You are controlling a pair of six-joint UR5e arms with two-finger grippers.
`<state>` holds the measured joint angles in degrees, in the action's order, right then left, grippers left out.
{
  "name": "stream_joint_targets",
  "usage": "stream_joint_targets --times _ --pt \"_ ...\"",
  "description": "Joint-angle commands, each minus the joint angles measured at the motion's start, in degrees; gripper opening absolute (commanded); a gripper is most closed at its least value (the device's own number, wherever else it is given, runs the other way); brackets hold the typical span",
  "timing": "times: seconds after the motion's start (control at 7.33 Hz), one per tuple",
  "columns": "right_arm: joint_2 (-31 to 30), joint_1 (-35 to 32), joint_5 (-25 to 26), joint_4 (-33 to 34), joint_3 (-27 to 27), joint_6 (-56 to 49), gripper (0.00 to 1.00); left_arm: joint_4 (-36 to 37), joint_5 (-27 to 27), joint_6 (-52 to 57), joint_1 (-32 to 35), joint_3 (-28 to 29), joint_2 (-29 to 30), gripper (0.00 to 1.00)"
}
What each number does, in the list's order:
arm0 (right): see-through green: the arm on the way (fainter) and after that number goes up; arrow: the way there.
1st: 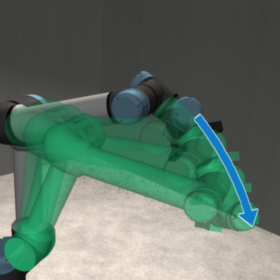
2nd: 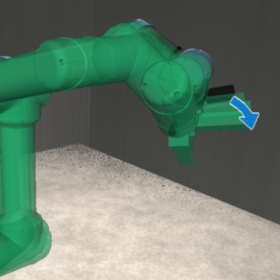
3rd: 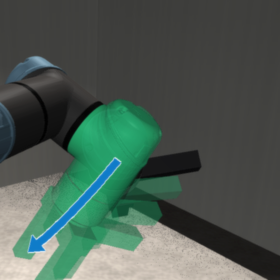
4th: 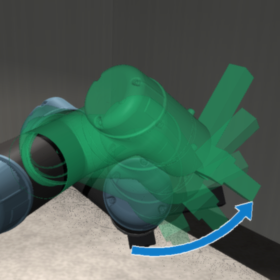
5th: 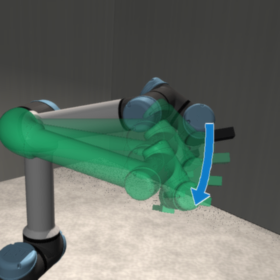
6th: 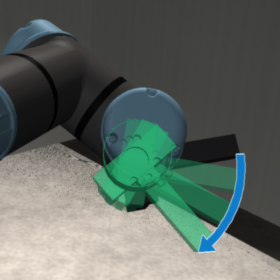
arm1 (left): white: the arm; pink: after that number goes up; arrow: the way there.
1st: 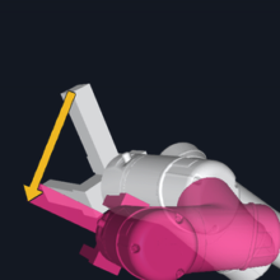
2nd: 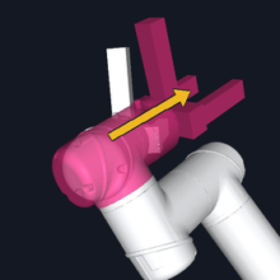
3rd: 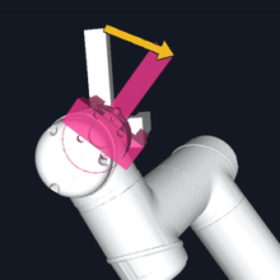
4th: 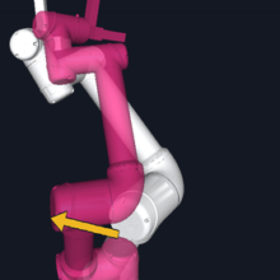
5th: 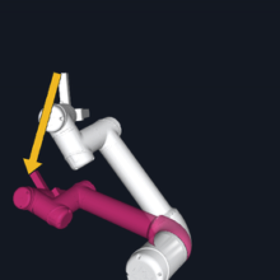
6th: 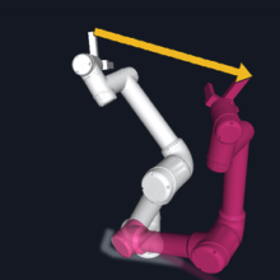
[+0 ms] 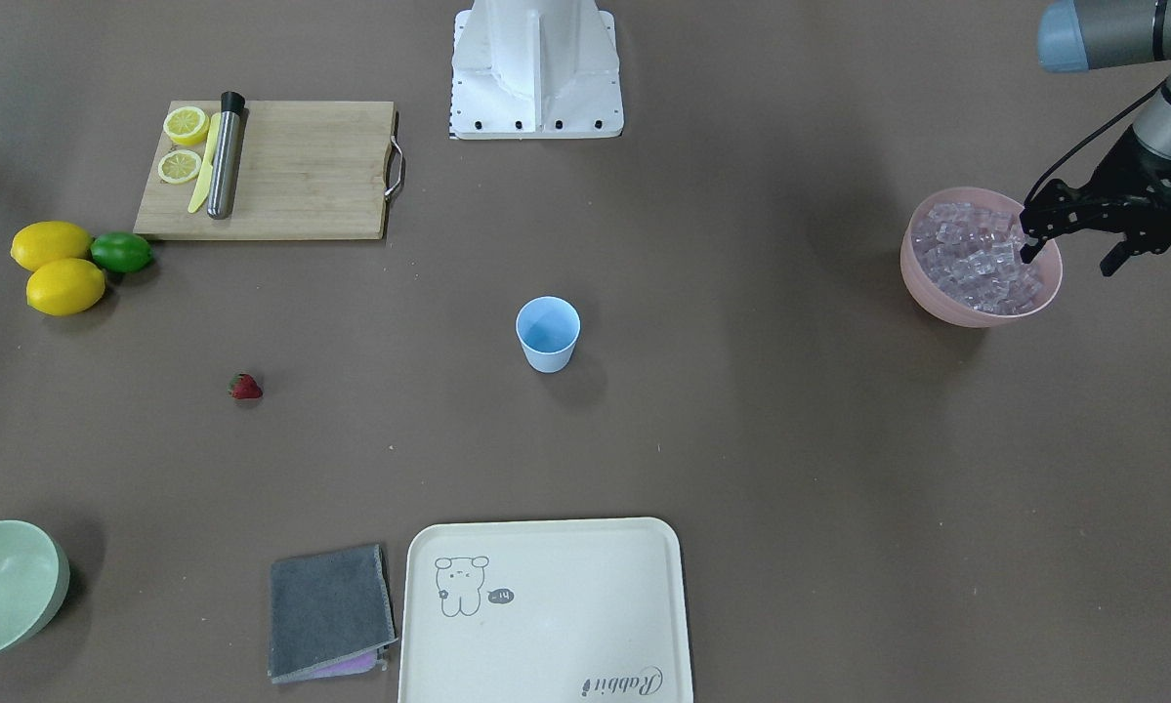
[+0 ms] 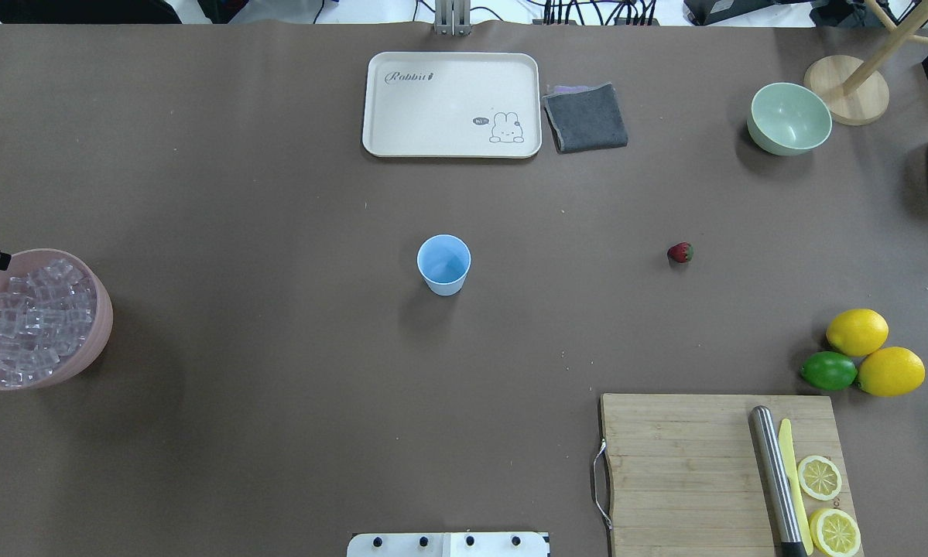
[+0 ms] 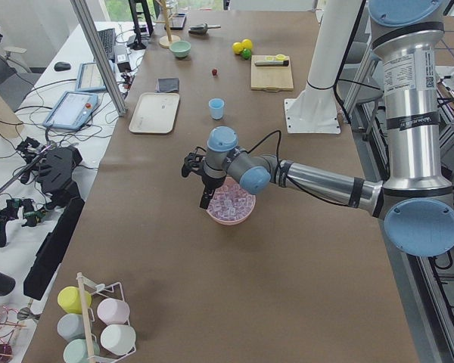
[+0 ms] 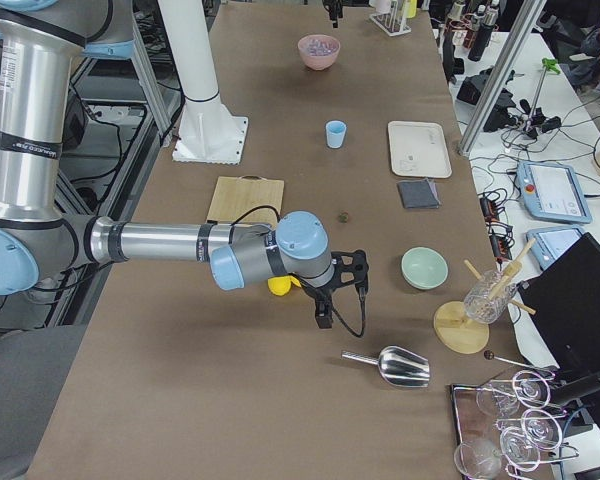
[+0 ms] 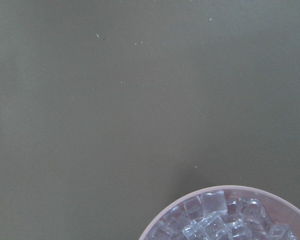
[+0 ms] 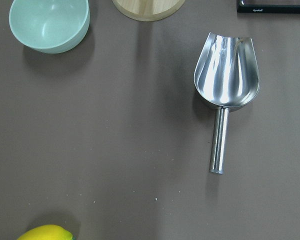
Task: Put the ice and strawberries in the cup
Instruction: 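Lower the left gripper into the pink bowl and grasp an ice cube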
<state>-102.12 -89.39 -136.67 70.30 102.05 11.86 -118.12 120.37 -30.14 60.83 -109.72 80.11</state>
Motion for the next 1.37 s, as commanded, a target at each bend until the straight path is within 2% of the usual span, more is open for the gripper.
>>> stream_joint_targets --times 0.0,0.68,0.96,1.23 --pt "-0.5 0.0 0.0 -0.8 -0.1 0.0 1.0 -1.4 -1.3 -0.7 -4.4 -0.1 -0.4 0.98" --pt "-0.5 0.0 0.0 -0.8 -0.2 0.0 1.0 -4.5 -2.9 -0.4 -8.8 1.5 -1.1 0.92" --pt "-0.5 0.0 0.1 -0.8 -0.4 -0.1 1.0 -8.3 -2.9 -0.4 -9.1 4.6 -1.2 0.89" --pt "-0.4 0.0 0.0 -0.8 -0.3 -0.2 1.0 -9.5 -2.9 -0.4 -9.1 4.7 -2.0 0.88"
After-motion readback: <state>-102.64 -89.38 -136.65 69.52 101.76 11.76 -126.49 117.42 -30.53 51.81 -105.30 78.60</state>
